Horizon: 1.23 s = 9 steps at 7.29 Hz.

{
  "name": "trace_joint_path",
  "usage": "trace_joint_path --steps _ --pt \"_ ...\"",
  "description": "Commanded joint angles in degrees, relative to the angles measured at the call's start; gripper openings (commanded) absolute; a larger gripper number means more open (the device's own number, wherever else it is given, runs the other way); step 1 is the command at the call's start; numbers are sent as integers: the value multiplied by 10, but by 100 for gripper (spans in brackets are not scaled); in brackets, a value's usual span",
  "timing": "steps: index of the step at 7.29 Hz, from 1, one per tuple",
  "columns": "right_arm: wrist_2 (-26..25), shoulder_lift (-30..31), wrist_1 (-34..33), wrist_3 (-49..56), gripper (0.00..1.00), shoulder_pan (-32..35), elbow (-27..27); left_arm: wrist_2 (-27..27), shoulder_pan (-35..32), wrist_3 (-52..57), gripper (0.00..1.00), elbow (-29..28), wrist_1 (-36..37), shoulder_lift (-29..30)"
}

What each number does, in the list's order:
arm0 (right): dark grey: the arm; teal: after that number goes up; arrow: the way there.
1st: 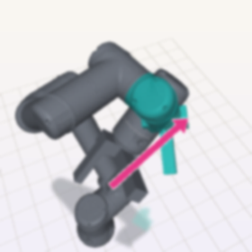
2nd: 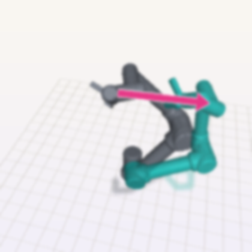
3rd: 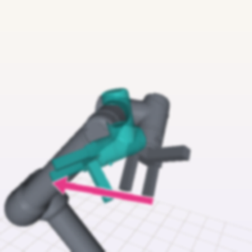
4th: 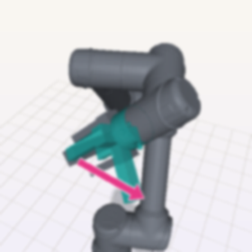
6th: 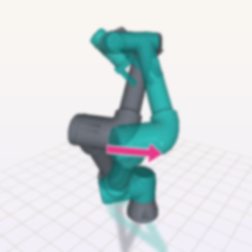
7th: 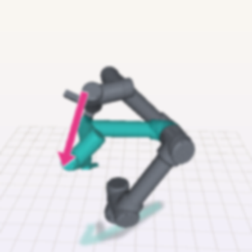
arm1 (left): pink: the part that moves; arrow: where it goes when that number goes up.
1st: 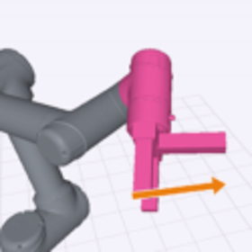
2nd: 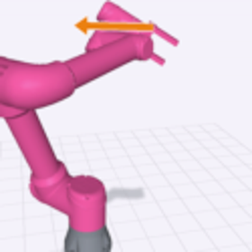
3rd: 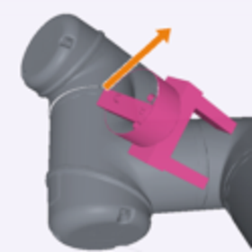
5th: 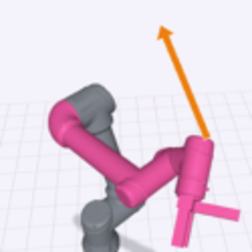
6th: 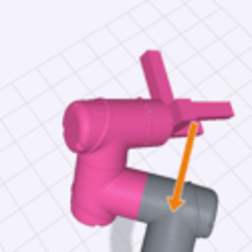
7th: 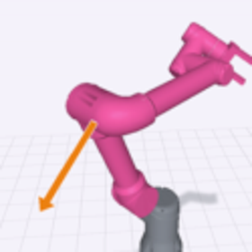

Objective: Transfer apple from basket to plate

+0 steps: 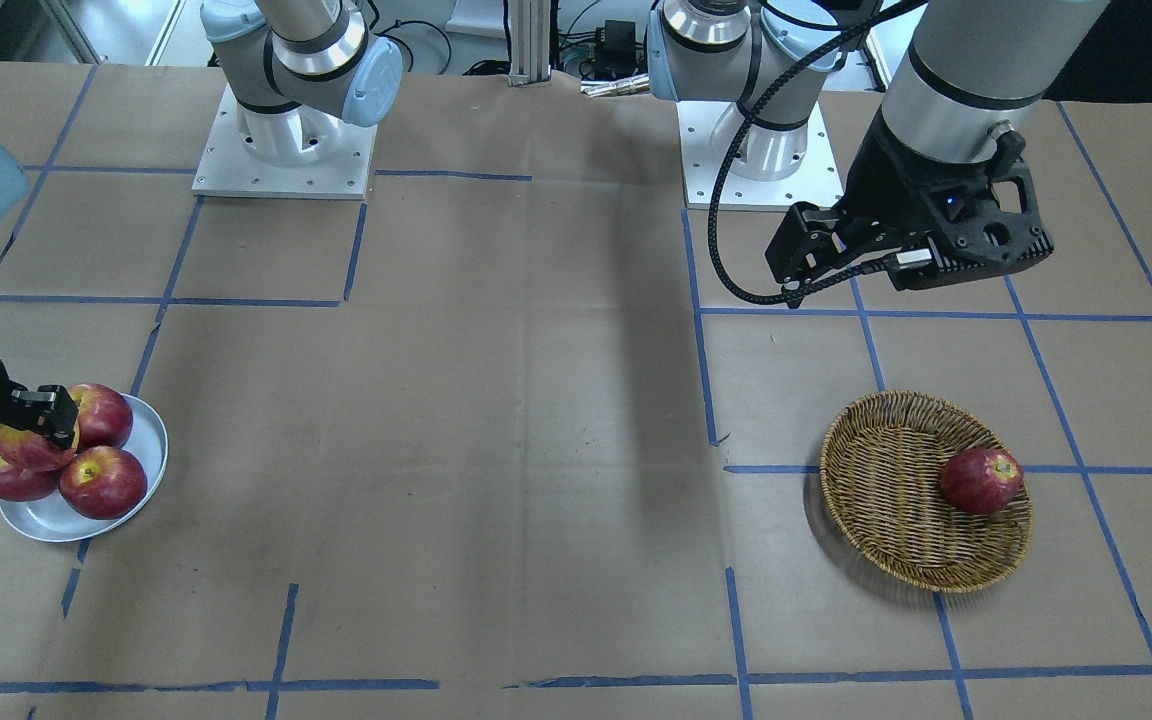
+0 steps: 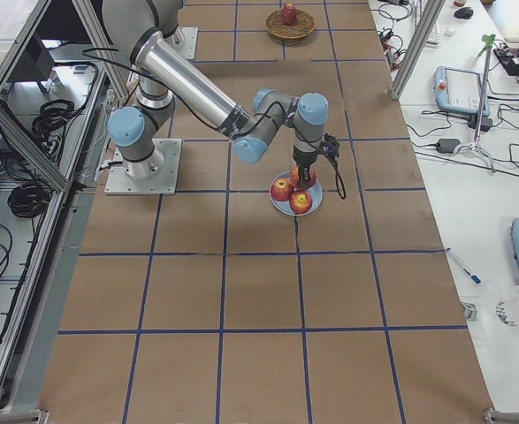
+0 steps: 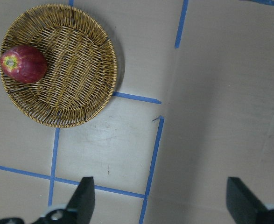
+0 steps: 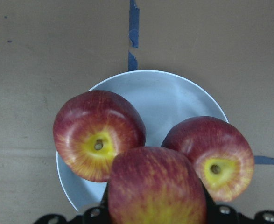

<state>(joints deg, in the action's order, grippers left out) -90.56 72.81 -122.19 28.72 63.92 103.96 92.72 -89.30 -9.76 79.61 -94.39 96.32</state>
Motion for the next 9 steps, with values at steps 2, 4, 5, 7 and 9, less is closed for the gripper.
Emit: trace_joint_path --steps 2,4,5,7,9 --pt "-3 3 14 2 100 -1 -10 0 0 -1 99 5 0 -1" --pt "0 52 100 -2 100 9 -64 0 -1 -1 99 5 0 -2" --pt "-1 71 174 -8 100 29 -109 0 -1 -1 99 5 0 -3" --pt "-9 102 271 -113 100 107 -162 0 0 -1 99 1 0 0" --pt "-9 145 314 -221 100 193 -163 0 0 -1 99 -2 0 3"
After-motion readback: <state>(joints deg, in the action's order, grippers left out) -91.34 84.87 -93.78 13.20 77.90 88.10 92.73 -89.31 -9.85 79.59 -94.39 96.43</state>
